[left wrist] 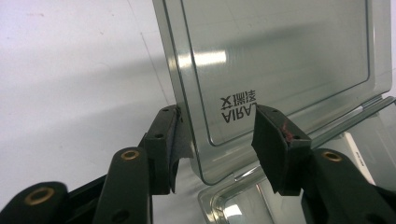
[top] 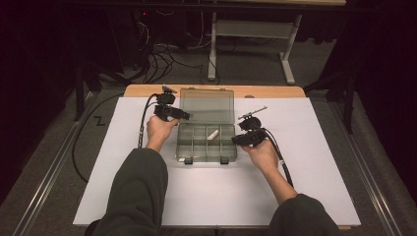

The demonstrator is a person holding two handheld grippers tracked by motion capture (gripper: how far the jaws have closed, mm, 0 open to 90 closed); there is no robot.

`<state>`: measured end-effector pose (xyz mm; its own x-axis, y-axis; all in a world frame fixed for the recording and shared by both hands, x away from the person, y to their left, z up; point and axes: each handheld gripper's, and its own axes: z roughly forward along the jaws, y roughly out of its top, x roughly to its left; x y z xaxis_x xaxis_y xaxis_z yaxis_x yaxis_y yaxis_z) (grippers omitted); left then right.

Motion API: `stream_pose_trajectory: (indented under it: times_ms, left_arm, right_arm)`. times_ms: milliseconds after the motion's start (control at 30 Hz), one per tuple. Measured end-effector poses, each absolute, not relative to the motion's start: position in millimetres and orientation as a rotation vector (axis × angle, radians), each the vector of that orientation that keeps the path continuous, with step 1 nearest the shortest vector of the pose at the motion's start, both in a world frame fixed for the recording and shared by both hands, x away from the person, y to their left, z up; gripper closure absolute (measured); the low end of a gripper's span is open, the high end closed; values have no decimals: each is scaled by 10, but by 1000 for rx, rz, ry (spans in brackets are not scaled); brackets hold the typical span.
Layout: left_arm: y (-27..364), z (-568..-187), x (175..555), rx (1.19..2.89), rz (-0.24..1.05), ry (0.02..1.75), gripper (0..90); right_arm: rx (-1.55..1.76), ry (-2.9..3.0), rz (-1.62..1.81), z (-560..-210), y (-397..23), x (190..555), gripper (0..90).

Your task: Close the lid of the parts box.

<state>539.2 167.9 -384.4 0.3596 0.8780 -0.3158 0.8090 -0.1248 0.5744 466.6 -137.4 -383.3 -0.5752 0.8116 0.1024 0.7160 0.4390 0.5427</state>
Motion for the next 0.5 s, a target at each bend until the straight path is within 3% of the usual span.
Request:
stream_pose_trajectory:
  times_ms: [167, 233, 500]
  left_arm:
    - [1643, -3810, 5356, 1918, 159, 1465, 530]
    - [1665, -3806, 5373, 1965, 174, 1381, 537]
    - [1643, -3741, 5295, 1997, 221, 1409, 549]
  right_arm:
    - [1351, 2512, 816, -3832, -1370, 4663, 759]
    - [1351, 2512, 812, -3830, -1369, 4663, 759]
    - [1352, 2511, 810, -3829, -1366, 4662, 759]
